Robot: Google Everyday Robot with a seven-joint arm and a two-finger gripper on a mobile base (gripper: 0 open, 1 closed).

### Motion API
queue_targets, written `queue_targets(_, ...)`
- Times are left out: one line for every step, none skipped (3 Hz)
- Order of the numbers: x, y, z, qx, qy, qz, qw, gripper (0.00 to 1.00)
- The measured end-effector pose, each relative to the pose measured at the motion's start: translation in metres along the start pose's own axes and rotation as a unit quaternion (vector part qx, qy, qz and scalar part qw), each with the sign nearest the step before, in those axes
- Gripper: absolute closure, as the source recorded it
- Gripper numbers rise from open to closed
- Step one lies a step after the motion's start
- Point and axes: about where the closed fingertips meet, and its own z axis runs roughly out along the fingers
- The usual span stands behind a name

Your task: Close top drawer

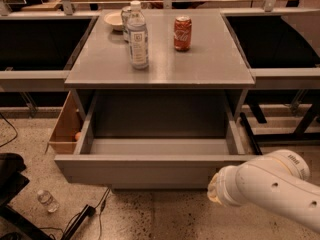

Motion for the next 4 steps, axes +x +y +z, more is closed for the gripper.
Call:
queue_targets(-0.024, -0.052, -0.003, 0.019, -0.003, -0.025, 0.9995, 1.00)
queue_targets(-0.024, -0.052, -0.003, 0.019, -0.003, -0.025, 0.9995, 1.00)
queue_targets(-0.023, -0.070, 0.010, 0.029, -0.011, -0.026, 0.9992, 1.00)
queue_targets(-0.021, -0.090, 0.021, 0.045, -0.018, -0.028, 0.9984, 1.00)
